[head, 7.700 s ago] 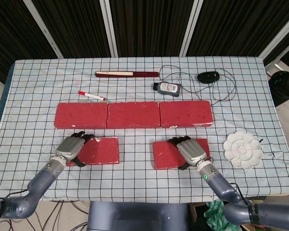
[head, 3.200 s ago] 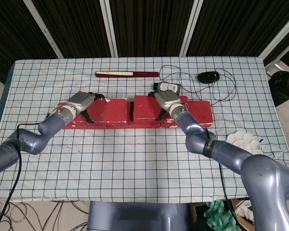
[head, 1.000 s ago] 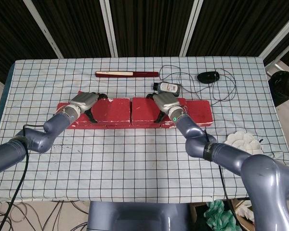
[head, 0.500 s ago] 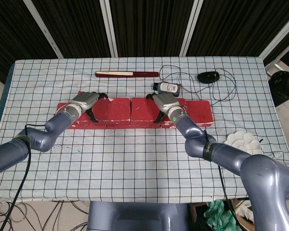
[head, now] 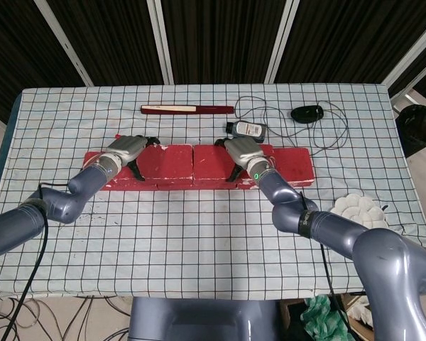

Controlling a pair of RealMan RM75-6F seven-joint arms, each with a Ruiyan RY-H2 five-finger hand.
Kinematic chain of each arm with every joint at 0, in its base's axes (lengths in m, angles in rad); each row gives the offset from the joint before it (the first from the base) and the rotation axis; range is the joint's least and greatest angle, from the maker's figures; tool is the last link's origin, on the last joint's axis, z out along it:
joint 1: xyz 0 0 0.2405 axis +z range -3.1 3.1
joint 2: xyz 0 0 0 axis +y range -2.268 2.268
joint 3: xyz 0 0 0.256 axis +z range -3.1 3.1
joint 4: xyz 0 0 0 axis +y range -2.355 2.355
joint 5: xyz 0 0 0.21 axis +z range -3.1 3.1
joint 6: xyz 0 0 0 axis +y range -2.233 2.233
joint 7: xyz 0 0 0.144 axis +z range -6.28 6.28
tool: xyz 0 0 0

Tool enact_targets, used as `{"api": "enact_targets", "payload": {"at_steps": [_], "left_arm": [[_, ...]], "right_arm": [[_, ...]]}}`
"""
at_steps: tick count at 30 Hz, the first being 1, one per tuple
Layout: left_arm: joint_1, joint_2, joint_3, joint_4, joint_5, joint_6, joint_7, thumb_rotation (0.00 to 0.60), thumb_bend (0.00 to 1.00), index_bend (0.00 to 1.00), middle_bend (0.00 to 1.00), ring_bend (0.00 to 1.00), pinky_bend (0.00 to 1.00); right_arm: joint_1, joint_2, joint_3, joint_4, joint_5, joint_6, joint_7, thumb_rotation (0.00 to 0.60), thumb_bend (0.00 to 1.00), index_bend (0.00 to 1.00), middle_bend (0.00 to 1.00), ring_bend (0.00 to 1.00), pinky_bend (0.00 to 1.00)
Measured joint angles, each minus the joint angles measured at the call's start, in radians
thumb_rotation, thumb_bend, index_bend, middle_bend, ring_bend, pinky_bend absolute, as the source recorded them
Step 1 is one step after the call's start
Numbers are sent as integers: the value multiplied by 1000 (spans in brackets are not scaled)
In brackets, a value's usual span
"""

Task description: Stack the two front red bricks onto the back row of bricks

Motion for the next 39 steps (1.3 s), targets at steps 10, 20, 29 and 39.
{"api": "enact_targets", "payload": {"at_steps": [10, 20, 29, 39], "left_arm": [[-10, 3, 12, 0, -12, 2, -2, 600, 0, 96, 160, 55, 160], [-18, 5, 26, 1, -22, -11, -4, 600, 0, 75, 119, 26, 131], [-22, 3, 28, 3, -23, -8, -7, 600, 0, 73, 116, 26, 130], [-25, -3, 33, 7, -21, -5, -7, 600, 0, 71, 115, 8, 119]], "right_arm": [[0, -4, -2, 10, 3, -13, 5, 600, 116, 139, 169, 105, 197], [1, -3, -7, 13, 3, -19, 9, 600, 113, 96, 120, 87, 197], [0, -3, -6, 17, -4, -25, 13, 600, 112, 74, 82, 54, 184], [-5, 3, 3, 15, -27, -33, 28, 600, 113, 68, 79, 53, 176]]}}
